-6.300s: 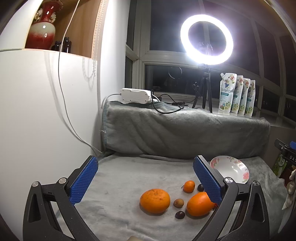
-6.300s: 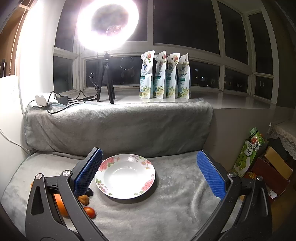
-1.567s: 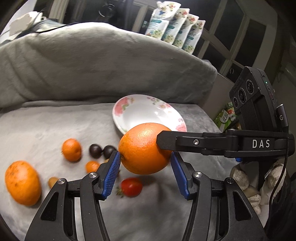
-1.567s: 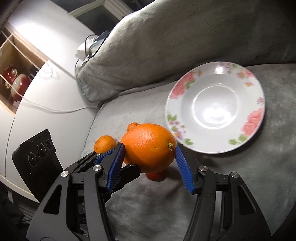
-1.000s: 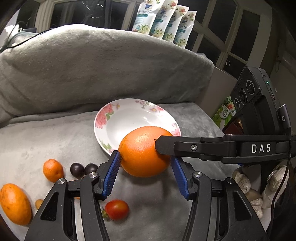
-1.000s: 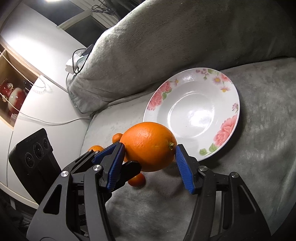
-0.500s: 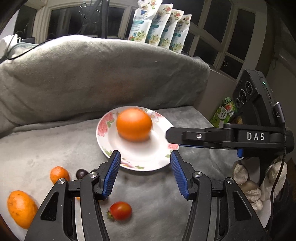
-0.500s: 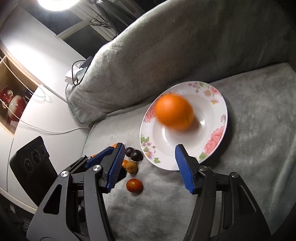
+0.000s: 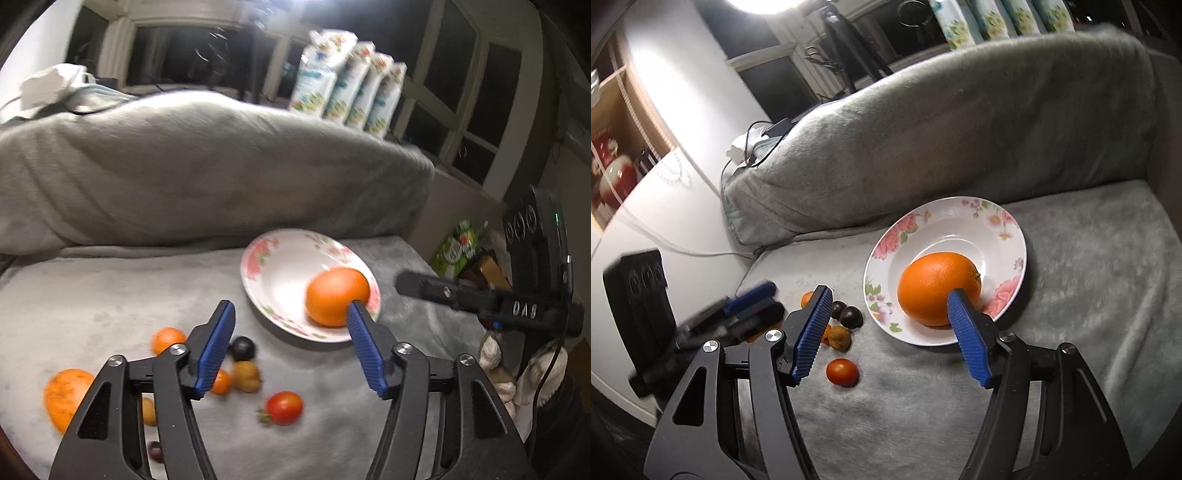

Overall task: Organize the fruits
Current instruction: 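Open the right gripper and withdraw it toward the loose fruit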

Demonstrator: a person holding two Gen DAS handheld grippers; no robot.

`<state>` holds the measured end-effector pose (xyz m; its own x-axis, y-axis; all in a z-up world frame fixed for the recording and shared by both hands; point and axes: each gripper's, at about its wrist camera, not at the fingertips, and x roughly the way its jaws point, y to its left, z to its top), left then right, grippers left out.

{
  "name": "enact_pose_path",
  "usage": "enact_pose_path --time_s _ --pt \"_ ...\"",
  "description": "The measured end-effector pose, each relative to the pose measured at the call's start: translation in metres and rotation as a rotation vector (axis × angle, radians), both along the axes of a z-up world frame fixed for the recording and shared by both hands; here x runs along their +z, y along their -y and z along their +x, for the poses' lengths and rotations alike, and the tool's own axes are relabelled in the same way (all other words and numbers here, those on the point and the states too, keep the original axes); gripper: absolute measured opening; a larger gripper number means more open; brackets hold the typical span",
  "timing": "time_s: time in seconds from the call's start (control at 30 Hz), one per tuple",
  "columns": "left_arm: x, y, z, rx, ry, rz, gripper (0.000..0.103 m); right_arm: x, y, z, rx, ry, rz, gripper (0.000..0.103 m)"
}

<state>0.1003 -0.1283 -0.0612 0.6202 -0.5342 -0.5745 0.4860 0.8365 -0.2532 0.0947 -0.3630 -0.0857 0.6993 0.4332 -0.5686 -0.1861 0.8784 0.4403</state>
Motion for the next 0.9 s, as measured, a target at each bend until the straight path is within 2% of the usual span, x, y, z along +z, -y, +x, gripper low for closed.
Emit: enact_pose_path --time_s 0.37,0.57,0.7,0.9 --pt "0.009 -0.074 -0.017 0.169 0.058 0.03 0.063 -0.001 -0.029 -0.004 0.062 0.018 -0.114 0.068" --pt "0.0 -0.105 -0.03 0.237 0.033 0.039 0.063 -0.01 -0.052 -0.001 0.129 -0.007 -0.144 0.068" --pt "-0.008 -0.118 -0.041 0.268 0.021 0.057 0.062 -0.018 -0.07 0.004 0.178 -0.032 -0.161 0.058" --pt "-0.025 -0.125 -0.053 0.27 -0.031 0.055 0.058 -0.032 -0.088 0.012 0.221 -0.072 -0.188 0.049"
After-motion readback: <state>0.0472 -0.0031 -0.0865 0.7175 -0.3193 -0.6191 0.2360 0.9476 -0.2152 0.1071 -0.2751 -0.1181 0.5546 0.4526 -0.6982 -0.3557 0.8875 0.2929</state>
